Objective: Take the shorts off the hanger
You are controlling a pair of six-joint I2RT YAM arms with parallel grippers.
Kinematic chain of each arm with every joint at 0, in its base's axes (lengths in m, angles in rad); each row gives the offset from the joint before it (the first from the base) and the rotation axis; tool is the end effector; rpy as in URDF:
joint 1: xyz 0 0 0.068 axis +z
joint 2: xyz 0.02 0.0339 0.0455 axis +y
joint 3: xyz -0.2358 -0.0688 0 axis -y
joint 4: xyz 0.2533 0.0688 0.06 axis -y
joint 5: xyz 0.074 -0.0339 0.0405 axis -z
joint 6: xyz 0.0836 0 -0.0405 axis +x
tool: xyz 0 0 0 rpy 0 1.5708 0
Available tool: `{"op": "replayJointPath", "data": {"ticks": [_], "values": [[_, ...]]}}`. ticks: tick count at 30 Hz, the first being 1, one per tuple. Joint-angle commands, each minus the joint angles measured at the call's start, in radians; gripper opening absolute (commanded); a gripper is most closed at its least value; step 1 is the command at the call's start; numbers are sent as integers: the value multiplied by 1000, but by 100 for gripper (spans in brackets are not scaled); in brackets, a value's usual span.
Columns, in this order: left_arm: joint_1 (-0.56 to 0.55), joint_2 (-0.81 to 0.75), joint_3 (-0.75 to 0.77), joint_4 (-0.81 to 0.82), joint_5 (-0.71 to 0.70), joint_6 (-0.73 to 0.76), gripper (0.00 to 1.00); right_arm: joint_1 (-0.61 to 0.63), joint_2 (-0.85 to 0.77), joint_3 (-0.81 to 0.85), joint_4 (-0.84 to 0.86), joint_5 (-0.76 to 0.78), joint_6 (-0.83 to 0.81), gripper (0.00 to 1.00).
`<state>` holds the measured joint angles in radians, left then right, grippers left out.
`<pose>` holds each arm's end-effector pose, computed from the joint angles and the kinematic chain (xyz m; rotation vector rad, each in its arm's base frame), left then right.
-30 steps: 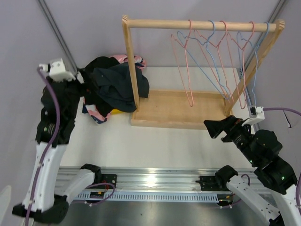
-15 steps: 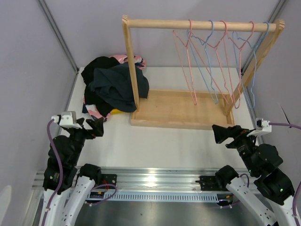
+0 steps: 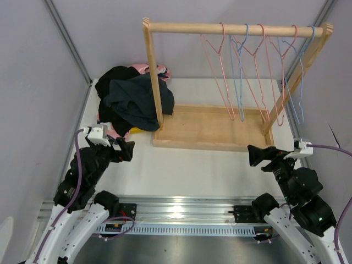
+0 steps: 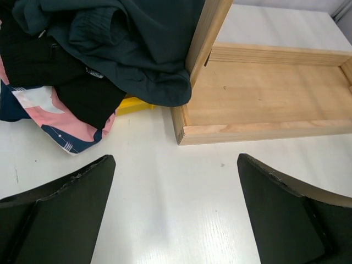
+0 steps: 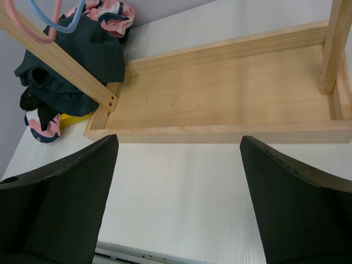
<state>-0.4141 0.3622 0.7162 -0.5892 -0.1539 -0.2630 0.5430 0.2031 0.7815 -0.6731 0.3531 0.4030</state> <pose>0.1595 -0.0561 0.3046 0.0269 1.8162 -0.3430 0.1178 0.0373 0.3354 0.1522 1.6700 0.4230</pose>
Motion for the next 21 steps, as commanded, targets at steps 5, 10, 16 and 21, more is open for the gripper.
{"op": "replayJointPath", "data": {"ticks": [5,10,16,21], "values": [[-8,14,-7,35,31,5,99,-14,-45,-5,67,-37,-41,99],[-8,49,-6,34,27,2,99,-49,-45,-10,73,-52,-39,100],[-8,60,0,14,-44,-16,99,-74,-48,-10,72,-59,-38,100],[-8,72,3,12,-42,-18,99,-78,-53,-11,72,-54,-36,99]]}}
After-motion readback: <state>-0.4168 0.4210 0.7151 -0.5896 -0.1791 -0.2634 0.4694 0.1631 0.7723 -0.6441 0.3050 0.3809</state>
